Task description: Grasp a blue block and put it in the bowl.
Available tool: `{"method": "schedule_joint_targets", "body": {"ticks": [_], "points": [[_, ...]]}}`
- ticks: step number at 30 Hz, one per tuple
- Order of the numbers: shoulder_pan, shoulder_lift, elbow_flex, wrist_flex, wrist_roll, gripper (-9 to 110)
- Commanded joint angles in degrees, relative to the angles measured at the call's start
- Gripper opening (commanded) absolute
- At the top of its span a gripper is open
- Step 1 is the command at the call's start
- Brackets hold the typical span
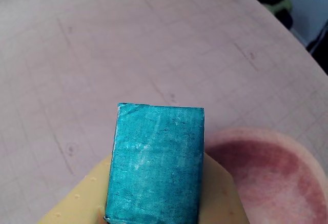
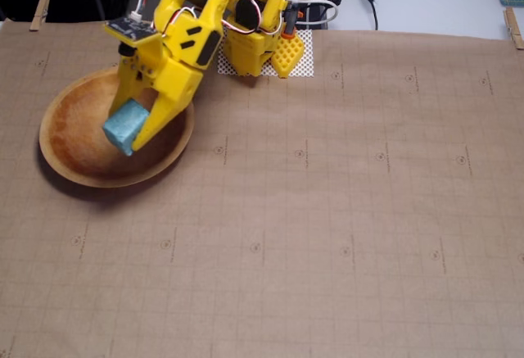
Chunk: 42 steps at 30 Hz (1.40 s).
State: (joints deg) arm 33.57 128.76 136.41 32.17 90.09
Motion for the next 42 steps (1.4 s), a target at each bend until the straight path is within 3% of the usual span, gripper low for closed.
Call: {"method": "schedule_joint_targets", "body": {"ticks": [1, 18, 26, 42], "points": [[2.7, 0.2, -0.6, 0.1, -0.4, -2], [11.9, -11.1, -1.2, -1.1, -0.4, -2], [14.2, -15.9, -1.2, -8.4, -0.4, -2], [12.1, -31.0, -4.0, -17.4, -0.9, -2]]}}
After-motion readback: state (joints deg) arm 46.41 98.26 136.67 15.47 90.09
